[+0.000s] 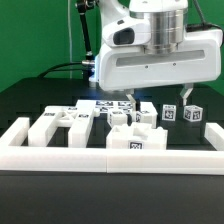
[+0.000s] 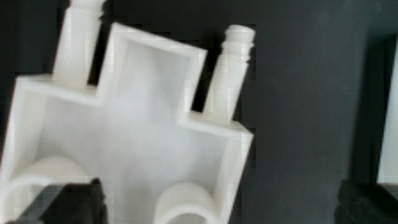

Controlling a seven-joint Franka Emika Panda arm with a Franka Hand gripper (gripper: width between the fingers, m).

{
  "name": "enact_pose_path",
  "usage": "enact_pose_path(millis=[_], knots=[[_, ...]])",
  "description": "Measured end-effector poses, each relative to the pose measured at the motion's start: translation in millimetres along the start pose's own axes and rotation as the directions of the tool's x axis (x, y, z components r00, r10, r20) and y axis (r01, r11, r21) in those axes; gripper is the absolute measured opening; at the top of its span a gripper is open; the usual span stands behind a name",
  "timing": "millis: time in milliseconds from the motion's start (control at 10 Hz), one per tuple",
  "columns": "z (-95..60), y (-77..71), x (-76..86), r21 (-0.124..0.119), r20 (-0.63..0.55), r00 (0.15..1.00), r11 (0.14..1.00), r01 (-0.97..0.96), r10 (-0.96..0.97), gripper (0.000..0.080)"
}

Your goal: Assemble chair

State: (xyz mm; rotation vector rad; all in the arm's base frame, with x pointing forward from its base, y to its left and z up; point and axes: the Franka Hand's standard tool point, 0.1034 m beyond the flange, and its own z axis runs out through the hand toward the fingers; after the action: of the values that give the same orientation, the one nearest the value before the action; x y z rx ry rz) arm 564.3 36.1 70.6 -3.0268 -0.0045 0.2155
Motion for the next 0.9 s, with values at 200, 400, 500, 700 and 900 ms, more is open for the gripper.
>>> enact_pose_path(millis=[200,400,500,700,900], knots=[[1.1,-1.6,0.9,-0.005,-0.002,0.993,0.993,-0.121,0.121,0.065],[7.3,-2.1,13.5,-0.03,-0.03,0.969,0.969,-0.247,0.246,0.065],[4.9,2.2,19.5,-0.03,-0.048,0.973,0.974,-0.226,0.224,0.065],[4.3,1.8,20.6,-0.026,-0.048,0.977,0.978,-0.207,0.206,0.065],[5.7,1.9,20.8,-0.026,-0.049,0.978,0.979,-0.204,0.203,0.065]])
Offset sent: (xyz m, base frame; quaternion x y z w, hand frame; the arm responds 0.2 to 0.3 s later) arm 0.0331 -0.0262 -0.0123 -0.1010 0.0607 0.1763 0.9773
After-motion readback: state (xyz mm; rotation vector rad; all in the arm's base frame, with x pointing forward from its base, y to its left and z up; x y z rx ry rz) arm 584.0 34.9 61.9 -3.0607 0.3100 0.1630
